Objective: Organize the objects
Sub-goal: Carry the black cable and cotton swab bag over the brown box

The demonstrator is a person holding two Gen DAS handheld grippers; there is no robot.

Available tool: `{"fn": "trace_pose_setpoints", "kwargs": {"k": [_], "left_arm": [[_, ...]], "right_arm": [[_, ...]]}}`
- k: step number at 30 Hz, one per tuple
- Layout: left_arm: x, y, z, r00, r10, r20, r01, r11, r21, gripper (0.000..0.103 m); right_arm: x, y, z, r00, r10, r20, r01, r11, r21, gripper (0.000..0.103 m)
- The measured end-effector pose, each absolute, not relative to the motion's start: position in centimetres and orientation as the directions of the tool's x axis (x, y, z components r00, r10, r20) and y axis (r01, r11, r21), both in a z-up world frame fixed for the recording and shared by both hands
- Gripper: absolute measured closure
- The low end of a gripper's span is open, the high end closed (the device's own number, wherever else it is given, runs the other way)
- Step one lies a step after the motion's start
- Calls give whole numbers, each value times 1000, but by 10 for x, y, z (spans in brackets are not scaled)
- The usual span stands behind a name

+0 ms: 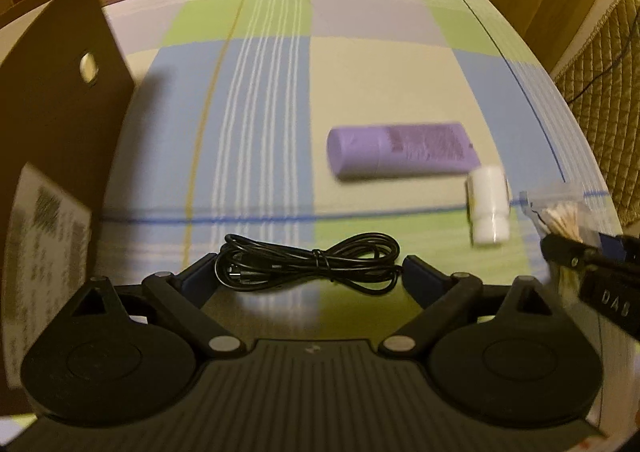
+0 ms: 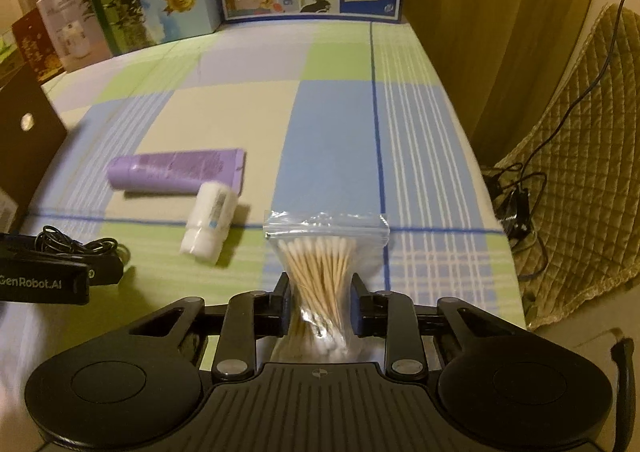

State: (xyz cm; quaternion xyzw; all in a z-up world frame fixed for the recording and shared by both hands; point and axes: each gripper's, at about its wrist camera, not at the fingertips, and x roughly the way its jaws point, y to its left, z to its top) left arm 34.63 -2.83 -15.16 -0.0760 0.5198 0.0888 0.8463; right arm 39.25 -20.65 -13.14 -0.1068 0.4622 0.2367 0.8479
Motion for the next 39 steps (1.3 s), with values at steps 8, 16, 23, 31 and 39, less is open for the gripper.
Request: {"fn": "trace_pose_setpoints", "kwargs": {"k": [8, 16, 23, 31, 39], "left_arm": [[304, -32, -148, 423, 44, -905, -195, 980, -44, 9], [262, -41, -122, 467, -7, -884, -135, 988, -79, 9], [223, -28, -78, 539, -37, -841, -113, 987, -116, 9], [182, 16, -38, 603, 3, -798, -165, 979, -121, 9], [142, 70, -14, 632, 76, -771, -252, 961, -112, 9]], "right_arm": [[357, -221, -124, 399, 341, -851, -514, 852, 100, 81], [318, -237, -94, 371, 418, -829, -523, 832, 186, 82], [284, -222, -61, 352, 502, -790, -570, 784, 244, 82], [249, -171, -35, 317, 594, -740, -652, 703, 285, 82], [217, -115, -20, 273, 660, -700, -724, 620, 301, 82]]}}
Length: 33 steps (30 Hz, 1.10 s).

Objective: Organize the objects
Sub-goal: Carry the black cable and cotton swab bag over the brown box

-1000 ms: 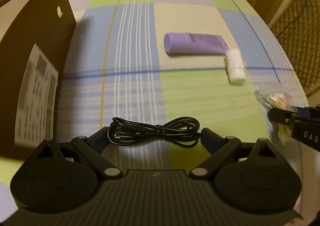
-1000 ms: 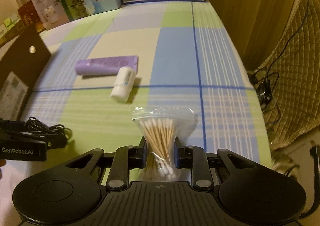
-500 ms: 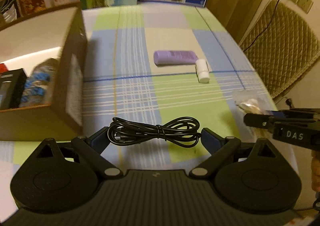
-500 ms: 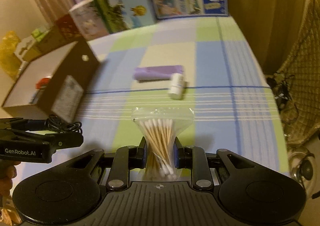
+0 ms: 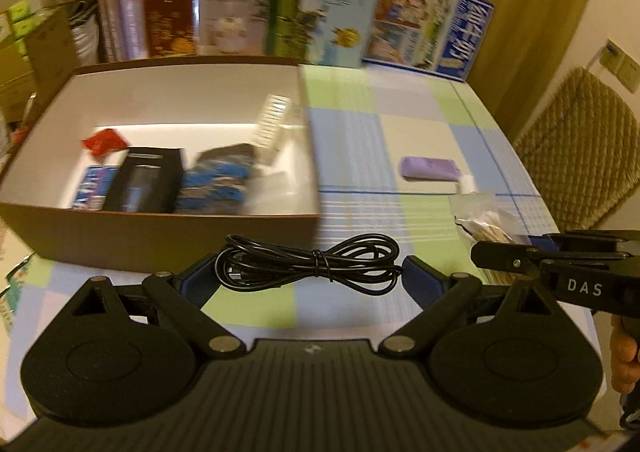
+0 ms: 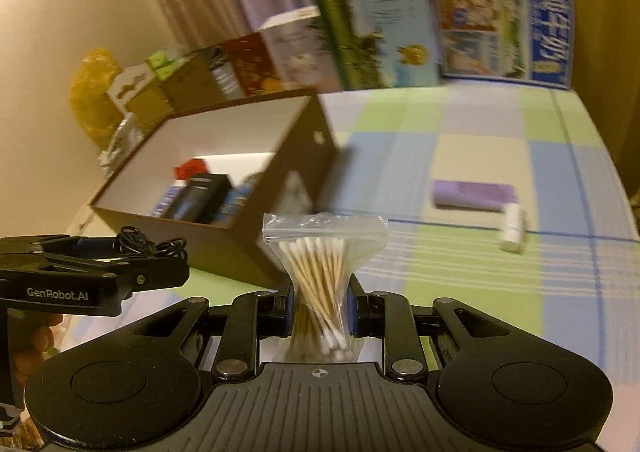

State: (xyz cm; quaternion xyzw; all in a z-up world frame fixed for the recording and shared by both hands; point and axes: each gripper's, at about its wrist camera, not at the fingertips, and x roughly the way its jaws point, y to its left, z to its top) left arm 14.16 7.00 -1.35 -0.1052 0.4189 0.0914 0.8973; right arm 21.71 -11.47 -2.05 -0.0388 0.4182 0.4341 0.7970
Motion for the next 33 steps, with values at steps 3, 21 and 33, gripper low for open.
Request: {"fn": "trace_pose_setpoints", "kwargs": {"k": [3, 21, 33], "left_arm": [[128, 91, -8, 638, 104, -763, -284, 953, -108, 9], [114, 190, 12, 656, 215, -723, -381, 922, -73, 9], [165, 238, 7, 649, 229, -725, -384, 922, -53, 9]], "right_arm": [[207, -94, -16, 266, 674, -689, -748, 596, 294, 82], [199, 28, -3, 252, 733, -632, -795, 529, 296, 82], [232, 88, -11, 264, 712, -651, -764, 566, 309, 82]]}}
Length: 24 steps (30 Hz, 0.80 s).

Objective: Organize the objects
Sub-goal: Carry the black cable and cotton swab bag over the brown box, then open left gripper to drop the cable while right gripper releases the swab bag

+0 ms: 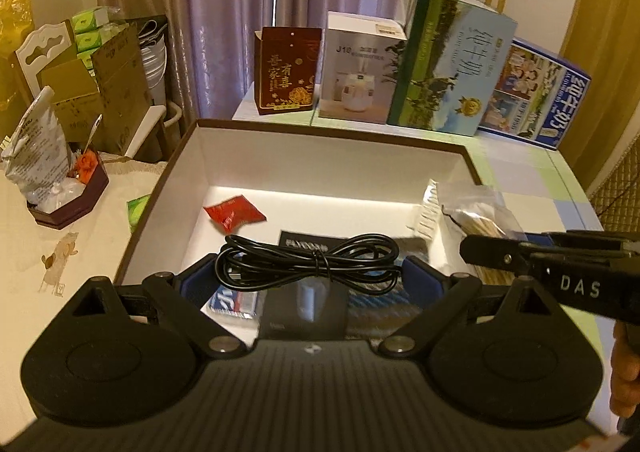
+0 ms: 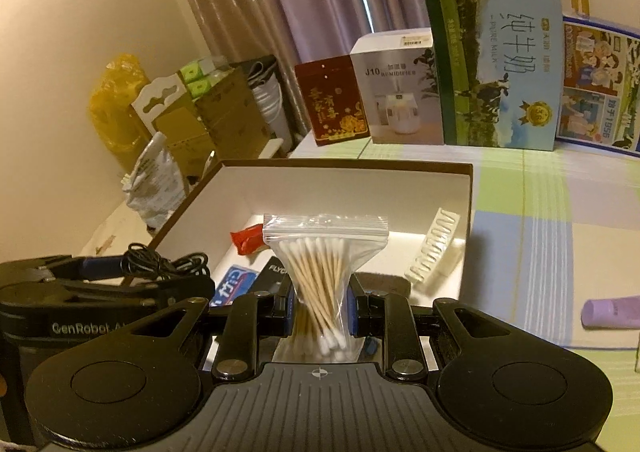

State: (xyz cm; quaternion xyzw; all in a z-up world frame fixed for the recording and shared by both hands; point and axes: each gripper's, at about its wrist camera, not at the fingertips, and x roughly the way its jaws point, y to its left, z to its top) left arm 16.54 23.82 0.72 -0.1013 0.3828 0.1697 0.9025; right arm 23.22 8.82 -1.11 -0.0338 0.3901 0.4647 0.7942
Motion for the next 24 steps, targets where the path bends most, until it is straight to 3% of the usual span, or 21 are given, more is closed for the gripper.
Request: {"fn": "trace_pose_setpoints", "kwargs": {"k": [24], "left_arm": [[275, 307, -46, 548, 236, -802, -385, 923, 8, 9]], "right_arm": [[303, 161, -54, 238, 649, -723, -714, 621, 323, 82]]}}
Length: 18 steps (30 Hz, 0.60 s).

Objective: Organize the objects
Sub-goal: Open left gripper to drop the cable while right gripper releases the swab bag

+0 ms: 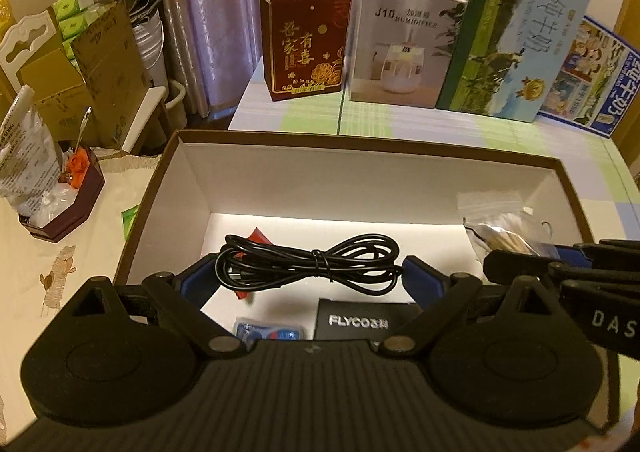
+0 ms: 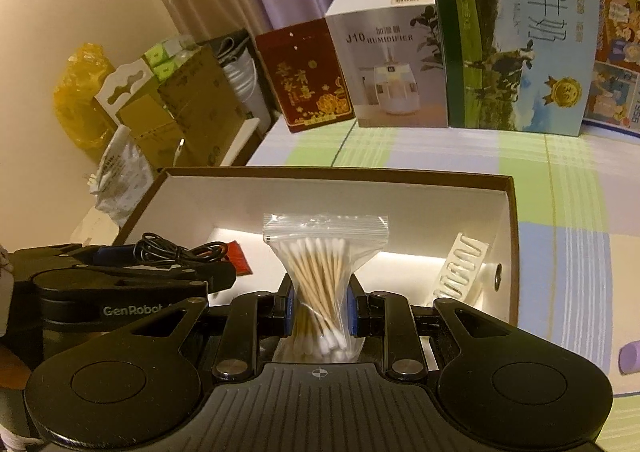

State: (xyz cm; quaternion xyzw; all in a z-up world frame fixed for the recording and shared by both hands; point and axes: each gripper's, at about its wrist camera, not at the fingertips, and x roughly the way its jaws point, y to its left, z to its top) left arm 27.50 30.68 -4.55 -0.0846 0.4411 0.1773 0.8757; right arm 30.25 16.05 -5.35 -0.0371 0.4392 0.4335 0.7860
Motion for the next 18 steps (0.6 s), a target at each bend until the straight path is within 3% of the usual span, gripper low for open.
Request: {"fn": "trace_pose_setpoints", "kwargs": {"k": [15, 18], "left_arm": [[303, 325, -71, 518, 226, -825, -380, 925, 16, 8], [304, 328, -72, 520, 238, -820, -389, 921, 21, 3]], "right_arm": [[319, 174, -69, 219, 628, -747, -694, 638, 333, 82], [319, 175, -70, 215, 627, -749, -689, 641, 339, 82]]}}
